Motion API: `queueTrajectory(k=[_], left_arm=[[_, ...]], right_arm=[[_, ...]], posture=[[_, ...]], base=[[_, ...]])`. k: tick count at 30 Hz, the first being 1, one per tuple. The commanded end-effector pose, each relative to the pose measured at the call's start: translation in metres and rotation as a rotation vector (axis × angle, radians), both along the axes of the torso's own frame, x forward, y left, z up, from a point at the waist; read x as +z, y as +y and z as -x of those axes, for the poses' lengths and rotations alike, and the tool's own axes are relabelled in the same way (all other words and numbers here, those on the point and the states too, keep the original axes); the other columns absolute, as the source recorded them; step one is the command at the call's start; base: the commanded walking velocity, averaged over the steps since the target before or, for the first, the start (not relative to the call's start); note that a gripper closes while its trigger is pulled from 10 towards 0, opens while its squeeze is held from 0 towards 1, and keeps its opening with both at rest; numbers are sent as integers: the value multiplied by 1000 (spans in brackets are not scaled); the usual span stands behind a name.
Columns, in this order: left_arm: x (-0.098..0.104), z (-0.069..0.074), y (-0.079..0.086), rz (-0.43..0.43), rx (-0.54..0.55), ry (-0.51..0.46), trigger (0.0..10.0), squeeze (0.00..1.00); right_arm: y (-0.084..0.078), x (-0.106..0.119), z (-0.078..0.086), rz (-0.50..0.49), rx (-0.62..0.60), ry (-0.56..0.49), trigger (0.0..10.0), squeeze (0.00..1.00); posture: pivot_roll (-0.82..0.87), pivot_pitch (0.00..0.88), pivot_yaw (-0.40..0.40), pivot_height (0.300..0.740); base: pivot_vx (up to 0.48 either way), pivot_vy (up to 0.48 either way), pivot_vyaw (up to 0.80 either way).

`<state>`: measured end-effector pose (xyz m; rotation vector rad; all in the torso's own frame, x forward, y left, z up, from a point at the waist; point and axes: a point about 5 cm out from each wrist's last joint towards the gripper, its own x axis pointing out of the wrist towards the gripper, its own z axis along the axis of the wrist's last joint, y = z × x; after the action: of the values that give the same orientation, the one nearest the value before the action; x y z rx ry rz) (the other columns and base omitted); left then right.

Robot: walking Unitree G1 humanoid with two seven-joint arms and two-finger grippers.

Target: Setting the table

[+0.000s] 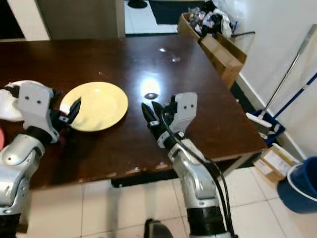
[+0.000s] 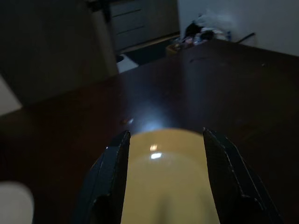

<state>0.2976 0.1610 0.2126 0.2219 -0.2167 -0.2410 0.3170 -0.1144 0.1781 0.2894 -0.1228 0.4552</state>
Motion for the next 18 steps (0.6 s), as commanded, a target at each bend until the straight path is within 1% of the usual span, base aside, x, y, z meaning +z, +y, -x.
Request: queueTrajectory(k=[1, 2, 3, 5, 6, 7, 8, 9, 12, 13, 14, 15, 16, 17, 18], left_arm=[[0, 1, 1, -44, -25, 11, 10000, 0], [0, 1, 1, -44, -25, 11, 10000, 0], [6, 2, -4, -83, -91, 1, 10000, 0], [15, 1, -10, -146, -186, -16, 10000, 0], [19, -1, -11, -167, -210, -24, 10000, 0], [23, -4, -14, -176, -233, -33, 10000, 0], [23, -4, -14, -176, -233, -33, 10000, 0], [27, -9, -18, -191, -258, -26, 10000, 0], [30, -20, -28, -220, -284, 25, 10000, 0], [31, -22, -32, -216, -291, 41, 10000, 0], [31, -22, -32, -216, -291, 41, 10000, 0], [36, -26, -43, -208, -311, 45, 10000, 0], [38, -26, -50, -196, -346, 47, 10000, 0], [38, -25, -56, -195, -372, 47, 10000, 0], [38, -25, -56, -195, -372, 47, 10000, 0]], right_arm=[[5, -6, -5, -31, 20, 46, 10000, 0], [5, -6, -5, -31, 20, 46, 10000, 0], [6, -8, -11, -53, 22, 74, 10000, 0], [9, -11, -20, -80, 36, 114, 10000, 0], [10, -12, -22, -87, 47, 126, 10000, 0], [12, -13, -25, -100, 63, 141, 10000, 459], [12, -13, -25, -100, 63, 141, 10000, 459], [14, -15, -26, -106, 78, 158, 10000, 1000], [17, -19, -30, -143, 104, 204, 10000, 1000], [17, -20, -32, -148, 98, 211, 10000, 1000], [17, -20, -32, -148, 98, 211, 10000, 1000], [15, -21, -34, -153, 79, 223, 10000, 1000], [14, -22, -36, -146, 67, 228, 10000, 1000], [14, -22, -37, -142, 60, 226, 10000, 1000], [14, -22, -37, -142, 60, 226, 10000, 1000]], posture=[[-64, 83, 27, 740], [-64, 83, 27, 740], [-60, 82, 25, 740], [-52, 78, 21, 740], [-51, 77, 21, 740], [-50, 75, 22, 740], [-50, 75, 22, 740], [-50, 74, 21, 740], [-48, 73, 20, 740], [-46, 72, 19, 740], [-46, 72, 19, 740], [-45, 74, 19, 740], [-43, 75, 19, 740], [-43, 76, 20, 740], [-43, 76, 20, 740]], base=[[0, 0, 0], [0, 0, 0], [0, 0, 0], [0, 0, 0], [0, 0, 0], [0, 0, 0], [0, 0, 0], [0, 0, 0], [0, 0, 0], [0, 0, 0], [0, 0, 0], [0, 0, 0], [0, 0, 0], [0, 0, 0], [0, 0, 0]])
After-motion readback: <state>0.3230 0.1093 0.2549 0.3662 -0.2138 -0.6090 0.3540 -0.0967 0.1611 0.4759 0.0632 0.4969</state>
